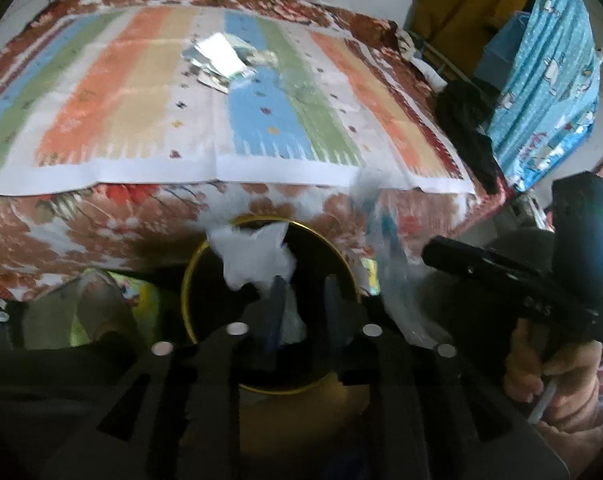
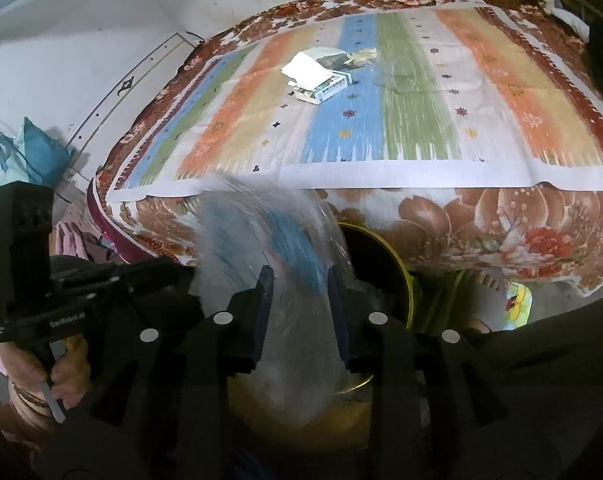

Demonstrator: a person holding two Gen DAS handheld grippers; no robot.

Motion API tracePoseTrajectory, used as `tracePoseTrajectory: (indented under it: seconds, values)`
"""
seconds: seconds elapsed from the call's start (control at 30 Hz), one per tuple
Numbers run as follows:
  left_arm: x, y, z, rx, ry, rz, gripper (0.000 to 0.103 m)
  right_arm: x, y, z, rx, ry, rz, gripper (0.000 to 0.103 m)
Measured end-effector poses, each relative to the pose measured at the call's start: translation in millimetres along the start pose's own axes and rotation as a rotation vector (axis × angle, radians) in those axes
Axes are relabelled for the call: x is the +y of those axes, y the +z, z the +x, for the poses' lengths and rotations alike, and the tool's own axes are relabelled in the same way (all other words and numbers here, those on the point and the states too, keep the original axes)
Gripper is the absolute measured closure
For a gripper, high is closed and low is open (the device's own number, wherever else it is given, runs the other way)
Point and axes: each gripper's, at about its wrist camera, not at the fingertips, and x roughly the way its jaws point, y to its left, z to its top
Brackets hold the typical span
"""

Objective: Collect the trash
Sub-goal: 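Open both tools over the black bin to drop tissue and bag, then move both open tools from the bin toward the paper wrappers on the sheet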

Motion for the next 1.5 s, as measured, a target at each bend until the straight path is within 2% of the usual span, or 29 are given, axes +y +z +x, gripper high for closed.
tracePoseTrajectory:
  seconds: [0.13, 0.57, 0.67, 0.73, 0.87, 1.0, 1.13, 1.27, 1.43, 1.5]
  values:
    - [7.1, 3.2, -2.9, -0.013, -0.005, -0.042, 0.08, -2.2, 1.9, 0.7, -0.001, 0.007, 0.012, 0.07]
    - [9.4, 6.5, -5.6, -0.036, -0.002, -0.061, 0.075, 3.5, 6.1, 5.4, 0.005, 0.017, 0.01, 0.068]
    - [9.6, 6.7, -5.3, -0.034, 0.0, -0.06, 0.071, 5.8, 8.3, 8.4, 0.011, 0.02, 0.007, 0.062]
    - [10.1, 9.6, -4.5, -0.029, 0.01, -0.057, 0.071, 5.4, 9.3, 9.4, 0.008, 0.014, 0.005, 0.062]
    - [9.1, 23.0, -4.5, -0.028, 0.046, -0.041, 0.07, 6.7, 18.9, 12.1, 0.013, 0.017, 0.001, 0.062]
    - [12.2, 40.1, -8.2, -0.051, 0.087, -0.034, 0.061, 7.6, 31.5, 15.1, 0.015, 0.002, -0.026, 0.057]
    - [10.2, 55.4, -9.9, -0.07, 0.132, -0.008, 0.058, 9.2, 46.7, 16.9, 0.011, -0.015, -0.051, 0.055]
    - [9.9, 77.4, -9.7, -0.082, 0.164, 0.012, 0.055, 8.6, 66.2, 16.1, 0.0, -0.037, -0.08, 0.047]
    - [16.4, 97.9, -4.3, -0.075, 0.176, -0.012, 0.05, 2.1, 93.7, 18.4, -0.026, -0.082, -0.092, 0.045]
    - [17.5, 105.3, 2.9, -0.057, 0.184, -0.017, 0.049, 0.6, 101.2, 21.4, -0.029, -0.102, -0.094, 0.041]
